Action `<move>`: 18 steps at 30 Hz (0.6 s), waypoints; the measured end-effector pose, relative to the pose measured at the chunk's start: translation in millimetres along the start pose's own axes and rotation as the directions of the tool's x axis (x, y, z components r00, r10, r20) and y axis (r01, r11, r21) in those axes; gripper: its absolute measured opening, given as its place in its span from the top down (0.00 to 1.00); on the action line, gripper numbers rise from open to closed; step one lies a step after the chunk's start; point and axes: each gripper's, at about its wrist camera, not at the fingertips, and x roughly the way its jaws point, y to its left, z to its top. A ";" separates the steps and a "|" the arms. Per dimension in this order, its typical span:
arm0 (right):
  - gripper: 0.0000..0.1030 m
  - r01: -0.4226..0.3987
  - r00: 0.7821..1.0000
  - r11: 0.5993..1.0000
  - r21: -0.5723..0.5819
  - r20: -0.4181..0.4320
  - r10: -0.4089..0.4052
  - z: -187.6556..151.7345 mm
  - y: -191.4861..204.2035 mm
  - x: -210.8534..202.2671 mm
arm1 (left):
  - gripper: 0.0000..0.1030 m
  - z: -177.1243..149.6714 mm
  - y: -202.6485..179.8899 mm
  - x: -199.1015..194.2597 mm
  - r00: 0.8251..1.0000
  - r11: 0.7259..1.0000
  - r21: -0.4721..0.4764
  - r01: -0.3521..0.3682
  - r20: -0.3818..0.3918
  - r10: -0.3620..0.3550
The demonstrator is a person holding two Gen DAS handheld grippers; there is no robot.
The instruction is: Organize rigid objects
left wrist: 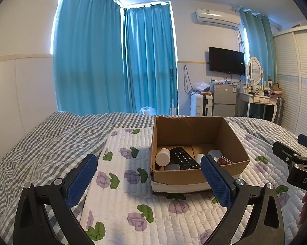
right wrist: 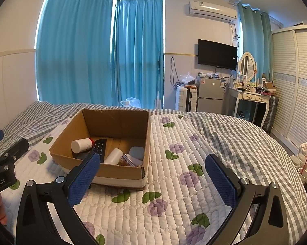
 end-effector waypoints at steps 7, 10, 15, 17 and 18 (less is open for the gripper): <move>0.00 0.000 1.000 1.000 -0.007 -0.009 0.000 -0.7 1.2 0.9 | 0.00 -0.1 -0.1 0.1 1.000 1.000 -0.002 0.001 -0.001 -0.001; 0.00 -0.001 1.000 1.000 -0.007 -0.010 0.001 -1.1 1.5 1.2 | 0.00 0.6 0.2 -0.6 1.000 1.000 -0.005 0.002 -0.002 -0.002; 0.00 -0.001 1.000 1.000 -0.009 -0.016 0.001 -1.9 1.9 2.4 | 0.00 0.5 0.3 -0.4 1.000 1.000 -0.004 0.004 -0.005 -0.004; 0.00 -0.001 1.000 1.000 -0.010 -0.018 0.001 -2.1 2.2 3.0 | 0.00 0.6 -0.1 -0.8 1.000 1.000 -0.004 0.004 -0.005 -0.004; 0.00 -0.001 1.000 1.000 -0.010 -0.018 0.001 -2.3 2.1 3.1 | 0.00 0.6 -0.1 -0.9 1.000 1.000 -0.004 0.004 -0.004 -0.004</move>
